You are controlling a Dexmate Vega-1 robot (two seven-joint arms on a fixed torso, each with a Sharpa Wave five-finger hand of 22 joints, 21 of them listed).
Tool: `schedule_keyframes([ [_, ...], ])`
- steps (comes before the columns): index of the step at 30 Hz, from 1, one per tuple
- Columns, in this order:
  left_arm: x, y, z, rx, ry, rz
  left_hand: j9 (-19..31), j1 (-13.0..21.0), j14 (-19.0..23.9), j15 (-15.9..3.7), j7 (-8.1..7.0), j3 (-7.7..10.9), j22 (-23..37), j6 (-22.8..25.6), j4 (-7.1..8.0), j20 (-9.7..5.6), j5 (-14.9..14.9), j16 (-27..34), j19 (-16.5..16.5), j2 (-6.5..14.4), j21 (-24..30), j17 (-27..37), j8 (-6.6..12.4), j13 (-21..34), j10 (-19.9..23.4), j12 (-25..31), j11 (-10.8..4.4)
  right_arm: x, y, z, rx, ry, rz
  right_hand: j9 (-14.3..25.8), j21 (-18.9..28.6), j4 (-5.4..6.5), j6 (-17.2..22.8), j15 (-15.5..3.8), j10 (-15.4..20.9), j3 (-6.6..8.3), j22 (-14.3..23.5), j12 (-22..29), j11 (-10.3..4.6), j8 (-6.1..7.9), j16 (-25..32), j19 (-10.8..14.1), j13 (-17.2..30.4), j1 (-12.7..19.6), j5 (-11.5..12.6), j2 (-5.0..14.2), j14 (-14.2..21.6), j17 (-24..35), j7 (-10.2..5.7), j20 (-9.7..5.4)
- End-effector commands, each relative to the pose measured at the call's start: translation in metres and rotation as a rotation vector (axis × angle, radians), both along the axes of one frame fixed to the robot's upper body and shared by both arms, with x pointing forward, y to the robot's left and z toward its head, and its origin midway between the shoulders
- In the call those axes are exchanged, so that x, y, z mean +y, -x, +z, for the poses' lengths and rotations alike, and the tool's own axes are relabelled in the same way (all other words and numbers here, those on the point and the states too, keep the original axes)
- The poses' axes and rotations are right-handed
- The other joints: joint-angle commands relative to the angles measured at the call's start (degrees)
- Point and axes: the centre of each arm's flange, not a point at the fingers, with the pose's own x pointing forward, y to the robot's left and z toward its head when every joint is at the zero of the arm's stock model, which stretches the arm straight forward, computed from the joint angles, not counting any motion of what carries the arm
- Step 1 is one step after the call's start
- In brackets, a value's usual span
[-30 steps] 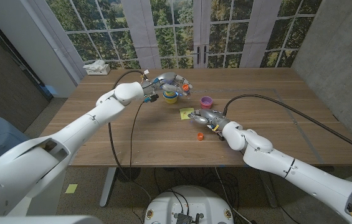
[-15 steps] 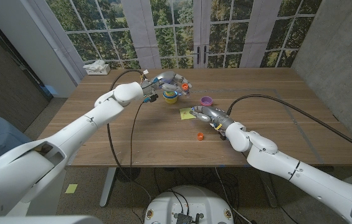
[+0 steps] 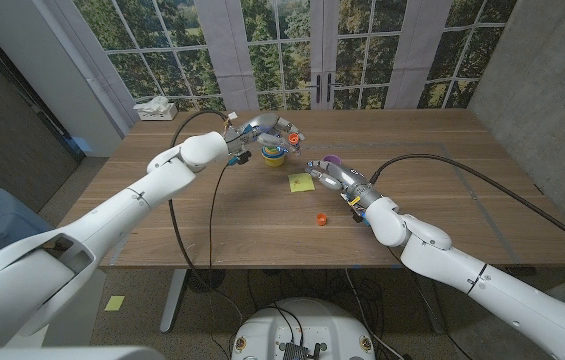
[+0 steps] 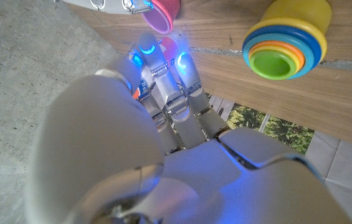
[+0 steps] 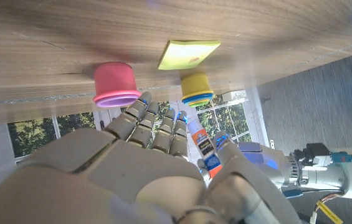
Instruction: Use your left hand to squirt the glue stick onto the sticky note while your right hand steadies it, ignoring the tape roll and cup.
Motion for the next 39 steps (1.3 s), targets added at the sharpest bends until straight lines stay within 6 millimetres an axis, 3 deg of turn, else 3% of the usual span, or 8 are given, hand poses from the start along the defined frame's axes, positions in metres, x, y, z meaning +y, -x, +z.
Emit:
schedule_keyframes([
  [1,0.012,0.012,0.004,-0.050,-0.038,0.102,0.21,1.04,-0.09,-1.01,6.04,0.18,0.00,6.78,-0.03,-8.31,0.43,-0.01,0.16,1.16,-0.06,0.20,0.14,3.03,13.15,0.44,2.81,-0.007,-0.005,0.003,-0.025,-0.168,0.063,0.14,0.09,-0.14,0.46,-4.79,0.06,-0.17,0.31,0.50,0.32,0.42,0.14,0.56,0.10,-0.17,-0.15,1.19,-0.29,0.30,0.20,0.01],
  [15,0.029,0.014,0.001,-0.097,-0.120,0.220,0.17,0.97,-0.22,-1.01,5.83,0.18,-0.04,6.79,-0.05,-8.38,0.50,-0.02,0.07,1.02,-0.21,0.31,0.07,2.94,13.06,0.36,2.79,-0.020,-0.020,0.008,-0.002,-0.344,0.117,0.10,0.10,-0.40,1.47,-4.64,0.69,-0.46,0.32,0.84,0.53,0.87,0.30,0.62,0.07,-0.16,-0.15,1.28,-0.09,0.34,0.68,0.20],
  [39,0.039,0.011,0.000,-0.193,-0.278,0.340,0.06,0.73,-0.25,-1.02,5.49,0.08,-0.04,6.82,-0.01,-8.40,0.52,-0.29,-0.12,0.98,-0.29,-0.06,-0.02,2.67,13.11,0.25,2.54,-0.028,-0.030,0.019,0.040,-0.554,0.223,0.04,0.07,-1.02,1.90,-4.37,0.86,-0.86,0.32,0.94,0.82,0.97,0.37,0.63,0.01,0.03,-0.14,1.18,-0.05,0.31,1.01,0.53],
])
